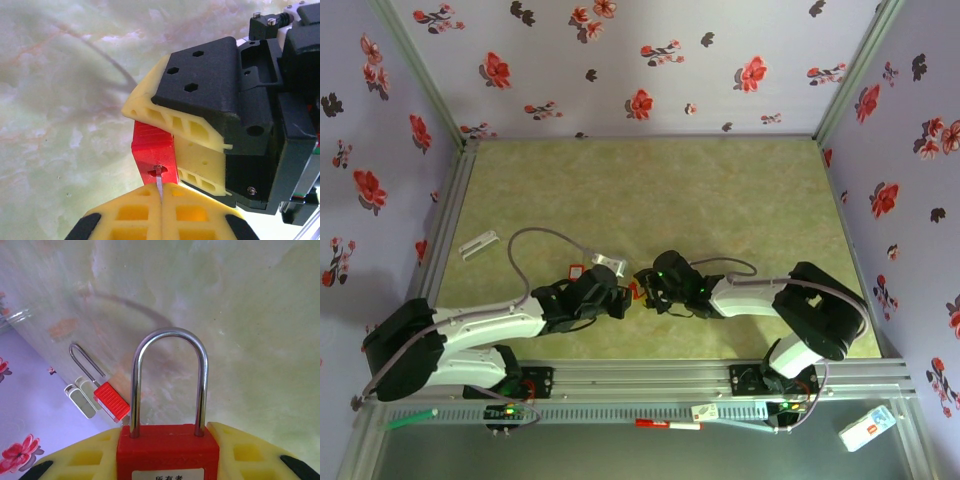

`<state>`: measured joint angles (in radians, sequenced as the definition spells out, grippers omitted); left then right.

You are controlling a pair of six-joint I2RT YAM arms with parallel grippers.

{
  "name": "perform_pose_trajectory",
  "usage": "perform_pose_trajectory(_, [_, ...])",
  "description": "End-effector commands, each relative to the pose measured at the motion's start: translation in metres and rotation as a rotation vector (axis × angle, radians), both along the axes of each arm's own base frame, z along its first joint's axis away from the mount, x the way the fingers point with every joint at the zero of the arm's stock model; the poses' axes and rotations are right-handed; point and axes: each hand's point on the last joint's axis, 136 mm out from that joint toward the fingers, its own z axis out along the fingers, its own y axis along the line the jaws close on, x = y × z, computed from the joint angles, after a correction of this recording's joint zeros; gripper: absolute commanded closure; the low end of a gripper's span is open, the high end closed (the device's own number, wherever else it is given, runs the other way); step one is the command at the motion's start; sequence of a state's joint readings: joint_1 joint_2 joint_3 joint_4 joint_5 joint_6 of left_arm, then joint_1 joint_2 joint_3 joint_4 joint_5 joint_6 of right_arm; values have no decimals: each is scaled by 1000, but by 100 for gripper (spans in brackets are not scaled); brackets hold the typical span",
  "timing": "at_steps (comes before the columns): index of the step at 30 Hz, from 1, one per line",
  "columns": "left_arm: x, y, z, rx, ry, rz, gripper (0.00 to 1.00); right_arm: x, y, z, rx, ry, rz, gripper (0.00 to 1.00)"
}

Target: Unlock with the key

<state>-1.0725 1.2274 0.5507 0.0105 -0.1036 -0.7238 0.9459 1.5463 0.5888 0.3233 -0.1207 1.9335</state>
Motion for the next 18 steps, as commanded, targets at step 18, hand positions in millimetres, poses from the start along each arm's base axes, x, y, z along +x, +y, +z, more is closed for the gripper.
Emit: perform_pose_trajectory(18, [-38,-31,62,553,-705,-595,100,-19,4,61,34,-55,195,100])
